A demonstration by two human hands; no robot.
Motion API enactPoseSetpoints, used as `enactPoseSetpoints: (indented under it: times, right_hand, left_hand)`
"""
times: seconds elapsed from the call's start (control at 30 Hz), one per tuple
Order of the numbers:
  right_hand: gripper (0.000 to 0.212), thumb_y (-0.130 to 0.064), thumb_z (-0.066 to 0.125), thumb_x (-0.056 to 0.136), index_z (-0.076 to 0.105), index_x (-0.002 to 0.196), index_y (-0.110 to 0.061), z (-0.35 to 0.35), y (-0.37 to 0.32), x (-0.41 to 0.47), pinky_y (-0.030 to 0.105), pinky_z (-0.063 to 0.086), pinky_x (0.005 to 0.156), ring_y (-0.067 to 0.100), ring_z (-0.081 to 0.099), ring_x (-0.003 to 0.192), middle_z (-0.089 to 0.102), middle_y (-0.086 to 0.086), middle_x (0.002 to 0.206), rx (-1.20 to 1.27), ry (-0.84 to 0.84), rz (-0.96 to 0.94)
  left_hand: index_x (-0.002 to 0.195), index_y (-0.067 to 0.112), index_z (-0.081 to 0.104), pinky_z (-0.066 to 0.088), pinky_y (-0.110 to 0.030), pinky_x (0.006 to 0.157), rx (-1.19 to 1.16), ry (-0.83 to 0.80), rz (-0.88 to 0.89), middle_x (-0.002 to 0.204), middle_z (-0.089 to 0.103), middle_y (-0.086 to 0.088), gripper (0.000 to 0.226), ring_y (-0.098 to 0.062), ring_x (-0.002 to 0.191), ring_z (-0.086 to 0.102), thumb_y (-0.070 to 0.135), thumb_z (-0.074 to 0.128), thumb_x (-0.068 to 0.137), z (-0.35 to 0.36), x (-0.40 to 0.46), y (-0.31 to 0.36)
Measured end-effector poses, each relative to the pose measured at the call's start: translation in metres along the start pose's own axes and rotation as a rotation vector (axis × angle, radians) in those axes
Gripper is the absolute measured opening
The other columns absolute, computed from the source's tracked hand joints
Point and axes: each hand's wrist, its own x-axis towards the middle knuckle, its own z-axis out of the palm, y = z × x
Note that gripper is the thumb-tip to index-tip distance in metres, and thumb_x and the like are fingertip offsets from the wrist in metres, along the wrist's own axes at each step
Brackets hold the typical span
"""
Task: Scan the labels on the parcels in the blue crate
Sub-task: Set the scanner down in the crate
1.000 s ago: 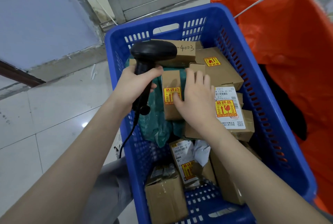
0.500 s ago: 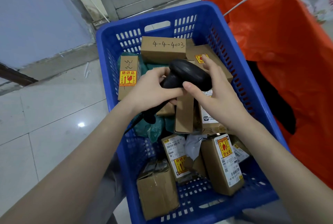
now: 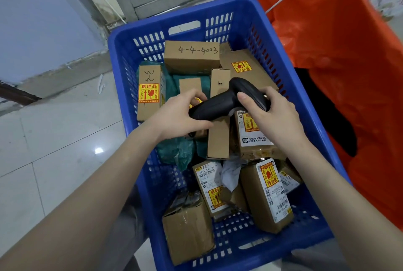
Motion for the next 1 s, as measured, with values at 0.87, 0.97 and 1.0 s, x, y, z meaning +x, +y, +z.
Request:
enactPoseSetpoints:
  times: [0.87, 0.97, 1.0]
  right_hand:
    - [0.067, -0.063, 0.047, 0.086, 0.044, 0.138, -0.021, 0.000, 0.006, 0.011, 0.047, 0.050, 0.094, 0.023, 0.056, 0.117, 0.056, 0.004, 0.135, -0.026, -0.120, 0.043]
    - [0.067, -0.062, 0.048, 0.085, 0.043, 0.139, -0.022, -0.001, 0.006, 0.011, 0.045, 0.049, 0.095, 0.023, 0.054, 0.122, 0.055, 0.005, 0.137, 0.001, -0.119, 0.046]
    - [0.066, -0.060, 0.049, 0.086, 0.043, 0.139, -0.021, -0.001, 0.006, 0.010, 0.042, 0.047, 0.097, 0.023, 0.052, 0.124, 0.054, 0.004, 0.138, 0.003, -0.113, 0.043]
  left_hand:
    - [0.132, 0.023, 0.048, 0.042, -0.027, 0.090, 0.005, -0.022, -0.039, 0.134, 0.055, 0.000, 0.057, -0.015, 0.118, 0.053, 0.036, 0.072, 0.082, 0.004, 0.008, -0.008]
    - [0.130, 0.024, 0.050, 0.040, -0.024, 0.087, 0.001, 0.008, -0.029, 0.131, 0.057, 0.003, 0.054, -0.011, 0.114, 0.053, 0.036, 0.071, 0.082, 0.003, 0.007, -0.005]
    - [0.130, 0.025, 0.050, 0.040, -0.023, 0.087, -0.002, 0.018, -0.022, 0.131, 0.057, 0.003, 0.053, -0.011, 0.114, 0.054, 0.036, 0.071, 0.082, 0.003, 0.007, -0.004]
